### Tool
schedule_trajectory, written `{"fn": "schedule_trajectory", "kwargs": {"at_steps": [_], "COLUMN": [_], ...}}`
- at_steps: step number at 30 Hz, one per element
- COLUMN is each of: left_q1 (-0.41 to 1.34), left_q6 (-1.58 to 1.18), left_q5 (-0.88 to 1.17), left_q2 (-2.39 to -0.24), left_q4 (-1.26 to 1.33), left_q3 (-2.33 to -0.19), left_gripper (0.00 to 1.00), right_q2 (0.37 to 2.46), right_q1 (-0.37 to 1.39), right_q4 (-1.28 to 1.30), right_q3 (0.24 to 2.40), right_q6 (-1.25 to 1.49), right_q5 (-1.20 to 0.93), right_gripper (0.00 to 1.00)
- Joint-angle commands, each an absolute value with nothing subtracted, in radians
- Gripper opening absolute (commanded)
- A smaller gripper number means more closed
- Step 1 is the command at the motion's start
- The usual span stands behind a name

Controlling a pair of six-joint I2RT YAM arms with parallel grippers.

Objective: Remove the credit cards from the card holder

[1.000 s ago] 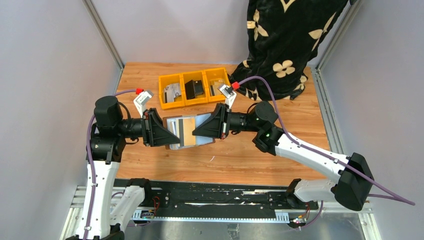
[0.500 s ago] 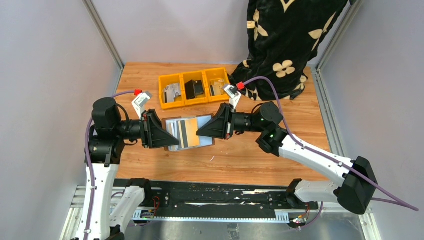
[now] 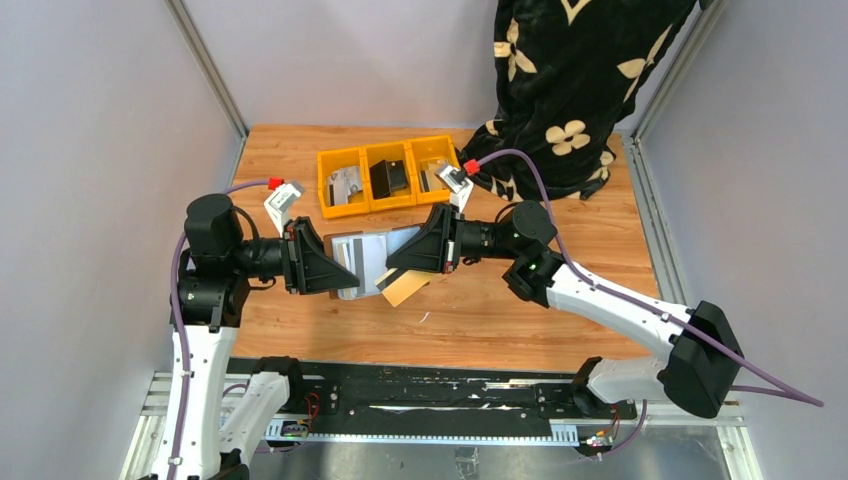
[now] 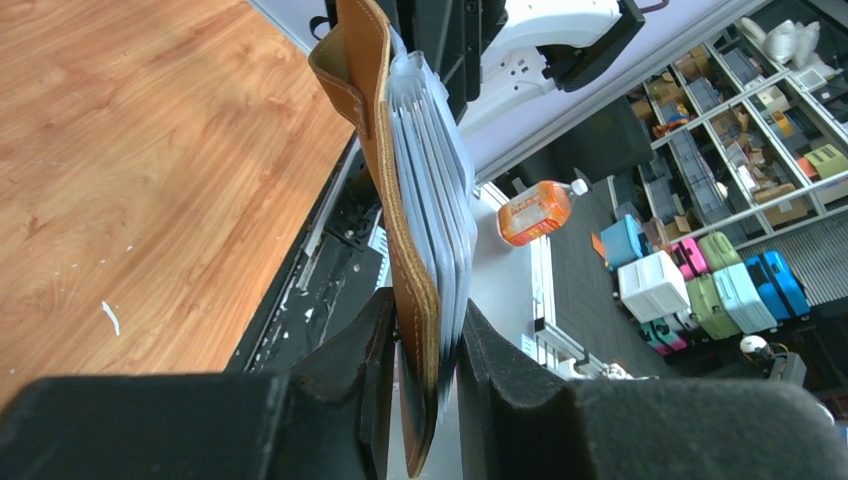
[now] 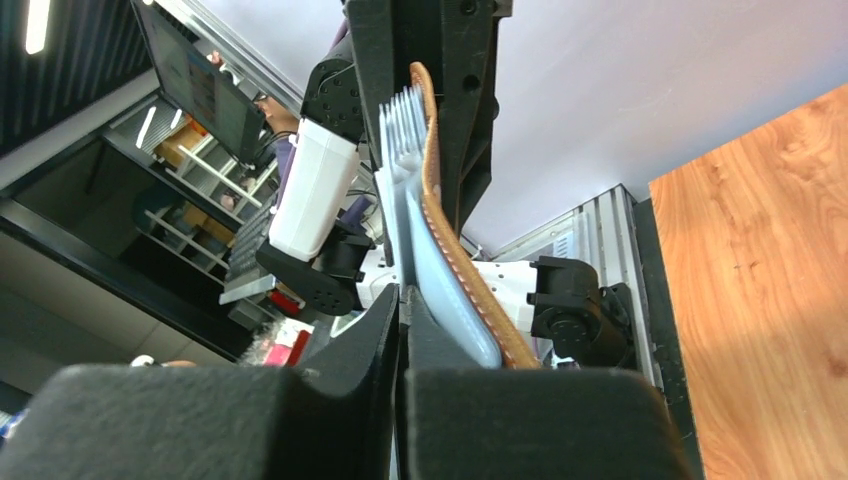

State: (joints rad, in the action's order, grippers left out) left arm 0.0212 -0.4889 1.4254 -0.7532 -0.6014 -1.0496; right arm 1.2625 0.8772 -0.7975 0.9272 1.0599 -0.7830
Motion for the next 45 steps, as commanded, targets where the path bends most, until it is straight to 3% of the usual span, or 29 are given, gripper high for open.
{"fn": "schedule_trajectory", "kwargs": {"at_steps": [1,12,20,27,32,38,45], "left_q1": [0.02,0.02,0.003,-0.019,-0.03,-0.032,-0.033], "left_q6": [-0.488,-0.565,-0.484,-0.296,-0.174,-0.072,-0.054], "left_q5": [1.438,1.368,1.076,0.853,0.86,0.882,0.933], "left_q2": [-0.753,-0.784,-0.845,-0.919,-0.936,-0.923,-0.932], "left_q4": [-0.594,-0.503,-0.521,-0.708,-0.796,-0.888,-0.894], "left_q3": [-1.093,-1.087,-1.088,-1.142,-1.138,-1.147,-1.141], "left_gripper": [0.11,0.03,0.0,0.0,0.0,0.0,0.0], "right_q2": [1.263,1.234,1.223,1.272,1.437,1.728,2.023], "right_q1": [0.887,0.869,0.759,0.555,0.408,0.368,0.363], "right_q4": [-0.847,-0.748,-0.602,-0.506,-0.367,-0.213,-0.413], "right_q3": [0.95,0.964,0.987,1.026,1.154,1.457,1.603], "right_q6": [1.075,1.057,1.023,0.998,0.87,0.66,0.685], "right_q5": [-0.786,-0.755,-0.773,-0.826,-0.728,-0.506,-0.216], "right_gripper": [0.0,0.0,0.0,0.0,0.0,0.0,0.0]}}
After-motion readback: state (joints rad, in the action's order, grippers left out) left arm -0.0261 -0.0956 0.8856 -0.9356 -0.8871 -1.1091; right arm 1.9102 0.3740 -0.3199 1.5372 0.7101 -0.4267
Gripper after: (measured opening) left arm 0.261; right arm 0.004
